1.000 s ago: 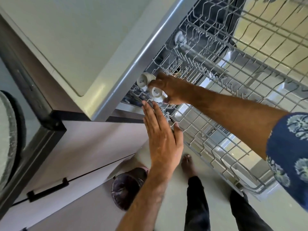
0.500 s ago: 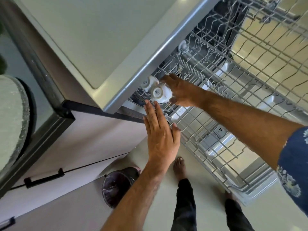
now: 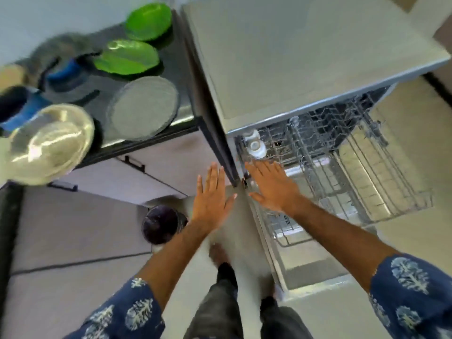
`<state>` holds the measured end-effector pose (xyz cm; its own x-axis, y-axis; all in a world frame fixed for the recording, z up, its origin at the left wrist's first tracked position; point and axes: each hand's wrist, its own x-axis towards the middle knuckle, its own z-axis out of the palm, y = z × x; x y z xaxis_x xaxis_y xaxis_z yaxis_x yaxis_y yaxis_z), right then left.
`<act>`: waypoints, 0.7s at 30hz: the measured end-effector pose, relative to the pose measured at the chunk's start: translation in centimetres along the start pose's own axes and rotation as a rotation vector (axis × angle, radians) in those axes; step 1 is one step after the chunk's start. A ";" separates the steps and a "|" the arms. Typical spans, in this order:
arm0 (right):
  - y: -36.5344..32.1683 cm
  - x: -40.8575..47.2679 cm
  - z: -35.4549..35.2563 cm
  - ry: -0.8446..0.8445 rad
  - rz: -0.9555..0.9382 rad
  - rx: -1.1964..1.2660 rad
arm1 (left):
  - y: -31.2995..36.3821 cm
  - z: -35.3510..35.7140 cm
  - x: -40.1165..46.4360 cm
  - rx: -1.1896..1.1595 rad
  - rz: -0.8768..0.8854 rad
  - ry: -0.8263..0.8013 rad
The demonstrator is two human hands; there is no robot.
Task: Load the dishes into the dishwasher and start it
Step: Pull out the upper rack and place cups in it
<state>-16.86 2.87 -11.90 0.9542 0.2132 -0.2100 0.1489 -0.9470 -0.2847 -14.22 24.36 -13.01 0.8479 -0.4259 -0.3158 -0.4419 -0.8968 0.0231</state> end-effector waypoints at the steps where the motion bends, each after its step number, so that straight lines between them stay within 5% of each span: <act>1: -1.6 -0.1 -1.1 -0.002 -0.038 -0.012 | -1.3 -1.1 -1.9 0.005 -0.035 0.011; 12: -24.5 8.8 -11.1 0.082 -0.563 -0.152 | -21.2 -9.2 -18.9 -0.087 -0.530 0.302; 21: -48.1 15.4 -11.6 0.124 -0.818 -0.142 | -38.3 -9.0 -34.0 -0.146 -0.854 0.342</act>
<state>-6.31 48.95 9.40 0.5511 0.8260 0.1183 0.8299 -0.5278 -0.1808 -23.49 72.13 5.41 0.9191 0.3938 0.0152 0.3930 -0.9187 0.0383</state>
